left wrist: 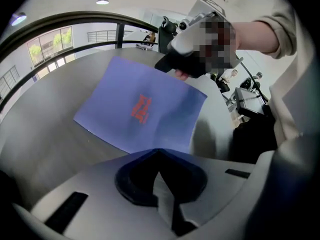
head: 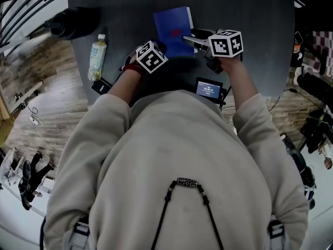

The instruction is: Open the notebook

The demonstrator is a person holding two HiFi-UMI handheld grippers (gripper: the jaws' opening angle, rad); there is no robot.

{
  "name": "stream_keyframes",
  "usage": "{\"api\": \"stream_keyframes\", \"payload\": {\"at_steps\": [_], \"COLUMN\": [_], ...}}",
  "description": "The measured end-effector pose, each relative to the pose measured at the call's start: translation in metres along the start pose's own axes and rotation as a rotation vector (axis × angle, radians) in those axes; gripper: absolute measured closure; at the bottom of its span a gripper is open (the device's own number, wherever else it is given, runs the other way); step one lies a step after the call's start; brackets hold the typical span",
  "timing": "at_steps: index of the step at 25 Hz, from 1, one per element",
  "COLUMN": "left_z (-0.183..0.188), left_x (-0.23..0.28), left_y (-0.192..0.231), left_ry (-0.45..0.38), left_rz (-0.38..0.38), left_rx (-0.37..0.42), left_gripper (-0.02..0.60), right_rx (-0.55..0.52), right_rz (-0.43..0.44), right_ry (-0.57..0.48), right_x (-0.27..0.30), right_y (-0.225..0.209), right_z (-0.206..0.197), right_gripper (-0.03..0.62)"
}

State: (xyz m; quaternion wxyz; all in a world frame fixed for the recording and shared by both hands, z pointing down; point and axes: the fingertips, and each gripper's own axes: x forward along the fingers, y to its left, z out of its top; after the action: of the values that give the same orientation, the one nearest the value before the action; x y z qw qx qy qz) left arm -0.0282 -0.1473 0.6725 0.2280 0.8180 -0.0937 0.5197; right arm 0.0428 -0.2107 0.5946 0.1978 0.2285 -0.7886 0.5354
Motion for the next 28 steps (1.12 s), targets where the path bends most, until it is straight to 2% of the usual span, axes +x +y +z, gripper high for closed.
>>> {"api": "stream_keyframes", "payload": {"at_steps": [6, 8, 14, 16, 20, 24, 28], "left_z": [0.003, 0.004, 0.002, -0.005, -0.019, -0.026, -0.039], "left_x": [0.001, -0.003, -0.023, -0.03, -0.043, -0.064, -0.072], "left_y": [0.003, 0.004, 0.008, 0.009, 0.004, -0.003, -0.022], "left_ry": [-0.021, -0.029, -0.157, -0.173, -0.21, -0.251, -0.265], "left_rz": [0.001, 0.021, 0.077, 0.081, 0.07, 0.053, -0.02], "left_rx": [-0.019, -0.034, -0.16, -0.193, -0.277, -0.283, -0.273], "left_gripper": [0.58, 0.58, 0.58, 0.58, 0.58, 0.58, 0.58], "right_rx": [-0.041, -0.038, -0.089, -0.107, -0.133, -0.158, -0.177], "right_rz": [0.093, 0.111, 0.155, 0.163, 0.171, 0.185, 0.192], "right_ry": [-0.034, -0.042, -0.021, -0.021, -0.025, -0.02, -0.009], "right_x": [0.0, 0.002, 0.01, 0.012, 0.015, 0.021, 0.023], "right_y": [0.045, 0.053, 0.077, 0.084, 0.093, 0.105, 0.112], "right_z": [0.01, 0.013, 0.015, 0.017, 0.02, 0.024, 0.025], "right_gripper": [0.339, 0.339, 0.339, 0.339, 0.339, 0.339, 0.339]}}
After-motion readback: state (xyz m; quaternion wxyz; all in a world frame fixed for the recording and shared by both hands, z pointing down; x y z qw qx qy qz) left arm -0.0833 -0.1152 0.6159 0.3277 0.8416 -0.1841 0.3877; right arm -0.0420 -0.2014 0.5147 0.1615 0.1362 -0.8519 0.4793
